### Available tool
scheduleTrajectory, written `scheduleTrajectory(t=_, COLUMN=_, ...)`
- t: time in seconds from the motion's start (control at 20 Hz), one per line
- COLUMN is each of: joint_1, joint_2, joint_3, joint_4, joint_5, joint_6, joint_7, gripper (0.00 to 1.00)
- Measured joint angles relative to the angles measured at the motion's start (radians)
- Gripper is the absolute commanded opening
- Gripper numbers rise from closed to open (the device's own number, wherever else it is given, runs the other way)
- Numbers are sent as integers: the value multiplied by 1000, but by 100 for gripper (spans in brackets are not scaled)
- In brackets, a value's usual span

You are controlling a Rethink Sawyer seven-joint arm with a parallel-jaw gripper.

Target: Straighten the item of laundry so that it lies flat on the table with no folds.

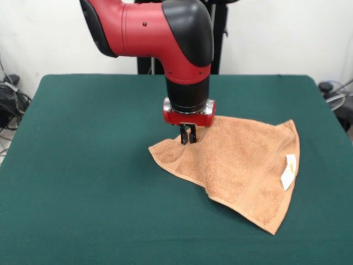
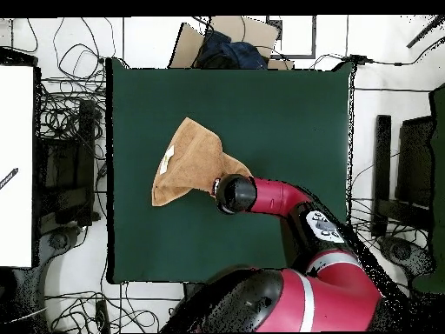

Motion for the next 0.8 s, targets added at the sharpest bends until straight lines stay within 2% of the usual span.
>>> scheduleTrajectory(t=0.4, joint_1=-2, joint_2=-3, joint_3=0, joint_4=3, joint_5=0, joint_6=-1, joint_7=0, gripper=0)
scheduleTrajectory(t=0.8, joint_1=-40, joint_2=-78, joint_3=0, joint_4=58, joint_5=-1, joint_6=4, joint_7=0, gripper=0)
